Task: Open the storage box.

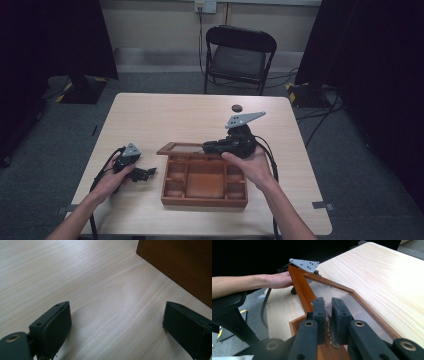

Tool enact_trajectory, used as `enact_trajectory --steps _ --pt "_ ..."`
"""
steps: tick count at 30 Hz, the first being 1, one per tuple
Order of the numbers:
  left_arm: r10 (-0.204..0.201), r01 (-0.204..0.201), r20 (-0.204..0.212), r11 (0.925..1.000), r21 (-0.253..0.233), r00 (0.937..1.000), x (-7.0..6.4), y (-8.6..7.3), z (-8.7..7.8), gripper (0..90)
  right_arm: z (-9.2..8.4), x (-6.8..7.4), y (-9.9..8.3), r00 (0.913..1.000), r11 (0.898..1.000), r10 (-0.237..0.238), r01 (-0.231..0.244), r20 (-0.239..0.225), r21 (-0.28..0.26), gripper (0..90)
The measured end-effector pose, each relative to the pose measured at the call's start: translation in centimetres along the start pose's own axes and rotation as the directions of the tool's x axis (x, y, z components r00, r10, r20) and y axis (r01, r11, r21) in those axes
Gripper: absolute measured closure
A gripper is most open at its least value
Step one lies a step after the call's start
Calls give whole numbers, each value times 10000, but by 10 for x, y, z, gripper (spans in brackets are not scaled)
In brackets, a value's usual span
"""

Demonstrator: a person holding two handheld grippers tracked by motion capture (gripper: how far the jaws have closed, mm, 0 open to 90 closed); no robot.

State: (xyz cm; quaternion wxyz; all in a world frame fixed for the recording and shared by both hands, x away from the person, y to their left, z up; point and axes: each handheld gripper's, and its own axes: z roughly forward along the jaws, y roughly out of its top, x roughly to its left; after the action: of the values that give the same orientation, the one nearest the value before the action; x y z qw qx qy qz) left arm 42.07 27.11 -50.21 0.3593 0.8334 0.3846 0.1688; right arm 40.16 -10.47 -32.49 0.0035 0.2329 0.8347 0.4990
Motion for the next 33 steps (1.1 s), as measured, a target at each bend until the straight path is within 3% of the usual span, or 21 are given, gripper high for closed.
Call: enact_trajectory --steps 33 --pt "2 -2 -1 10000 1 10000 0 0 0 78 -1 -7 11 10000 10000 25 -25 51 -11 827"
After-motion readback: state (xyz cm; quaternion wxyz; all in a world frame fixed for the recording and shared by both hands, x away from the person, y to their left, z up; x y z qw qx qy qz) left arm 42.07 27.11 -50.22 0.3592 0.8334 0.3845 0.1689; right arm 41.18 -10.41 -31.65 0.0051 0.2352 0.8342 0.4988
